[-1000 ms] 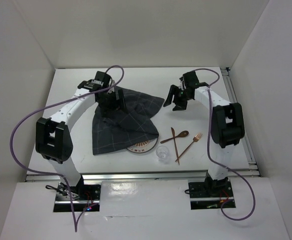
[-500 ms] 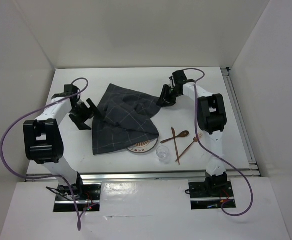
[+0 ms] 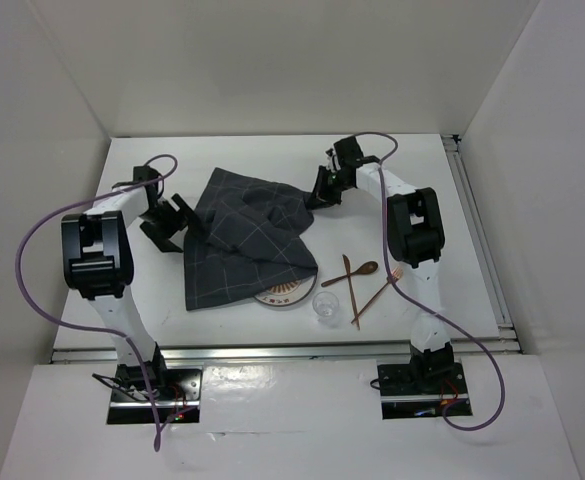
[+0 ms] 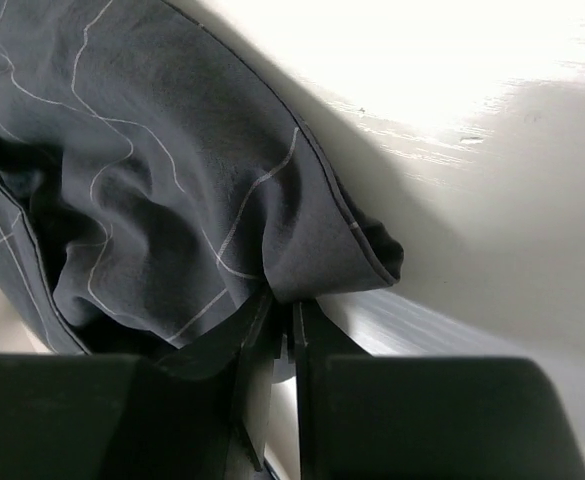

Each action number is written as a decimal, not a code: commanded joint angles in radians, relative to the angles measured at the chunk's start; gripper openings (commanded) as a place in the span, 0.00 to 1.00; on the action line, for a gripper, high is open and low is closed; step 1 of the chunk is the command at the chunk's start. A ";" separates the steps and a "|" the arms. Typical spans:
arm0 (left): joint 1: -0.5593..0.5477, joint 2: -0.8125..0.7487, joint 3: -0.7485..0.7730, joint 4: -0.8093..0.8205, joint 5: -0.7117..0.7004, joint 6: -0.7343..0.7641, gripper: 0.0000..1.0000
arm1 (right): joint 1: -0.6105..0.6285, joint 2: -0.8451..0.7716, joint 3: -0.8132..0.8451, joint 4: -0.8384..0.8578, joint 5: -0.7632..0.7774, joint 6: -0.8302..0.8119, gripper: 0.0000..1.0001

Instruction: Set the dinner table for one person

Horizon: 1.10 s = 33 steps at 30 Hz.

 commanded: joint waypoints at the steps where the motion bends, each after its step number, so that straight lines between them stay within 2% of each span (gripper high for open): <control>1: 0.006 0.027 0.032 0.010 -0.053 -0.016 0.96 | 0.015 0.009 0.049 0.003 -0.020 0.005 0.19; 3: 0.006 0.071 0.056 0.010 -0.041 -0.016 0.88 | 0.015 0.018 0.049 0.003 -0.043 0.005 0.19; 4: 0.006 0.088 0.056 0.010 -0.013 -0.016 0.81 | 0.015 0.027 0.049 0.003 -0.043 0.005 0.19; 5: 0.006 0.111 0.084 0.010 0.011 -0.003 0.53 | 0.015 0.036 0.060 0.003 -0.052 0.005 0.19; 7: 0.006 0.120 0.107 0.010 0.011 0.007 0.12 | 0.015 0.046 0.073 0.003 -0.052 0.005 0.16; 8: 0.006 0.120 0.157 -0.020 0.021 0.020 0.00 | 0.015 0.046 0.086 0.003 -0.062 0.005 0.00; 11: 0.006 0.110 0.228 -0.054 0.030 0.040 0.00 | 0.015 0.037 0.086 0.014 -0.053 0.005 0.00; 15: 0.015 0.071 0.364 -0.111 0.021 0.079 0.00 | 0.006 -0.054 0.037 0.057 -0.023 0.005 0.00; 22: 0.004 0.061 0.651 -0.183 0.030 0.129 0.00 | -0.031 -0.326 -0.103 0.100 0.060 0.032 0.00; 26: -0.040 0.235 0.909 -0.247 0.041 0.142 0.00 | -0.054 -0.469 -0.253 0.127 0.069 0.063 0.00; 27: -0.052 0.281 1.031 -0.248 0.041 0.142 0.00 | -0.054 -0.494 -0.315 0.143 0.078 0.072 0.00; 28: -0.063 0.329 1.091 -0.248 0.053 0.142 0.01 | -0.044 -0.516 -0.345 0.143 0.097 0.081 0.00; 29: -0.083 0.416 1.140 -0.248 0.067 0.142 0.16 | -0.044 -0.552 -0.376 0.165 0.097 0.106 0.00; 31: -0.094 0.472 1.179 -0.174 0.096 0.132 0.53 | -0.018 -0.585 -0.471 0.189 0.135 0.138 0.00; 32: -0.094 0.487 1.179 -0.159 0.105 0.119 0.97 | -0.018 -0.606 -0.500 0.213 0.157 0.164 0.00; 33: -0.094 0.498 1.179 -0.159 0.105 0.119 1.00 | -0.008 -0.606 -0.523 0.213 0.167 0.178 0.00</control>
